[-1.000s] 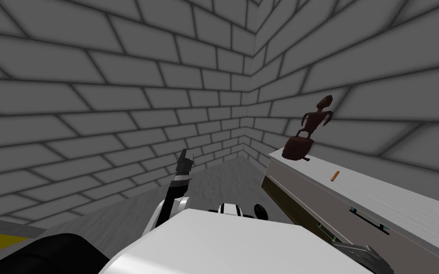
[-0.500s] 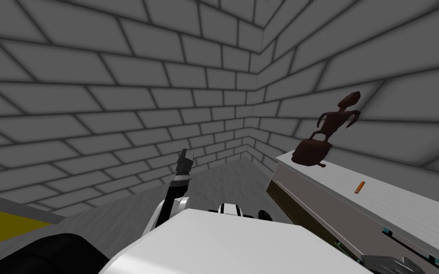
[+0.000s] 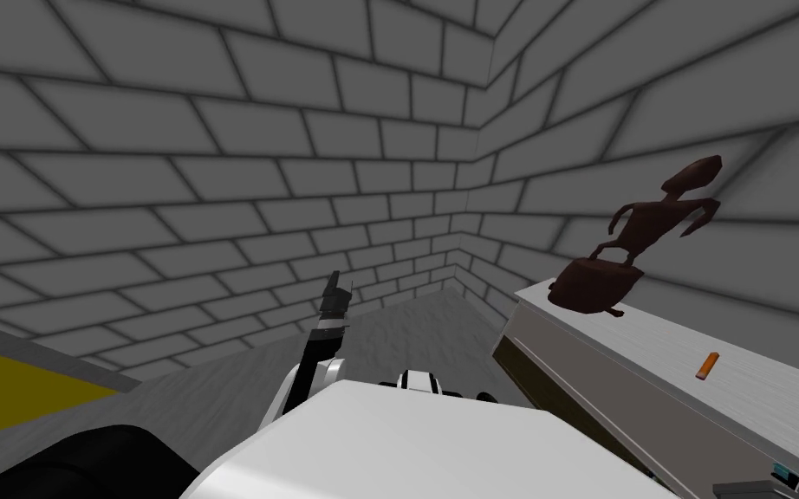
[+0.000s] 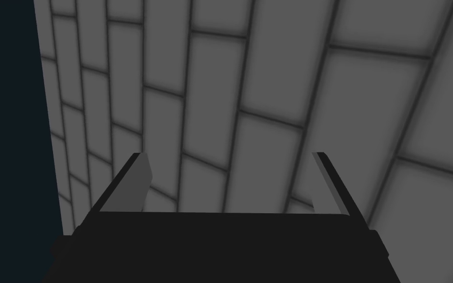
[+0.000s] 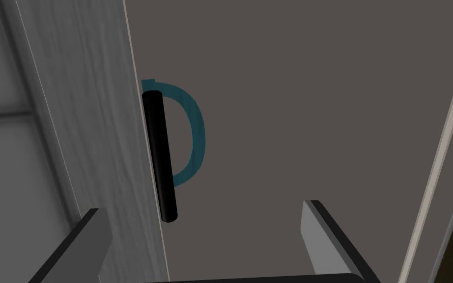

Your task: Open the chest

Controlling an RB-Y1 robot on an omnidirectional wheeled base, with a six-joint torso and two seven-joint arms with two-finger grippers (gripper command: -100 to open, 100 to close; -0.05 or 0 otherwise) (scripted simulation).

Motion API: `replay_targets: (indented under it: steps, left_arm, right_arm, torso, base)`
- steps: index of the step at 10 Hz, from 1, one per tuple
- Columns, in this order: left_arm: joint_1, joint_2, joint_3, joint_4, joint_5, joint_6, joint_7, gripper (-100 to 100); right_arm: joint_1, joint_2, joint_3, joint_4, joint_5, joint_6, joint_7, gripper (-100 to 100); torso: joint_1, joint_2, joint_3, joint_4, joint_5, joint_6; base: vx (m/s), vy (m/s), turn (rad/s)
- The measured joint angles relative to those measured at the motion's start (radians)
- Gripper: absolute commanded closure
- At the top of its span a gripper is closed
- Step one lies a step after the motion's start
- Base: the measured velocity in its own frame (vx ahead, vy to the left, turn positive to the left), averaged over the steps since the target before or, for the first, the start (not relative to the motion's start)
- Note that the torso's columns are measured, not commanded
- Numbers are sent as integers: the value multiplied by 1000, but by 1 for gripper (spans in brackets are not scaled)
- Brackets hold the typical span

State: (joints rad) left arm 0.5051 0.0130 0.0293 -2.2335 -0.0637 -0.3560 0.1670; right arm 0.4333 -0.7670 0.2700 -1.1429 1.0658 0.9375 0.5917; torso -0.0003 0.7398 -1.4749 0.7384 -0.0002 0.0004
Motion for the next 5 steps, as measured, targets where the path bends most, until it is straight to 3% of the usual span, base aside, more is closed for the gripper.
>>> replay_targets:
  steps: [1,2,5]
  left_arm:
    - [0,0,0,0,0,0,0,0]
    - [0,0,0,0,0,0,0,0]
    - [0,0,0,0,0,0,0,0]
  right_arm:
    - [-3,3,0,5,1,0,-1,-100]
    - [-3,3,0,6,1,0,-2,100]
    - [4,-10,-7,-13,2,10,4,100]
  torso:
    - [-5,-1,0,0,-1,0]
    - [-2,-1,-1,0,-1,0]
    - [-3,-1,2,-2,-9,1]
  base:
    - [19,-61,19]
    - [3,-10,-1]
    - [-42,140,-37]
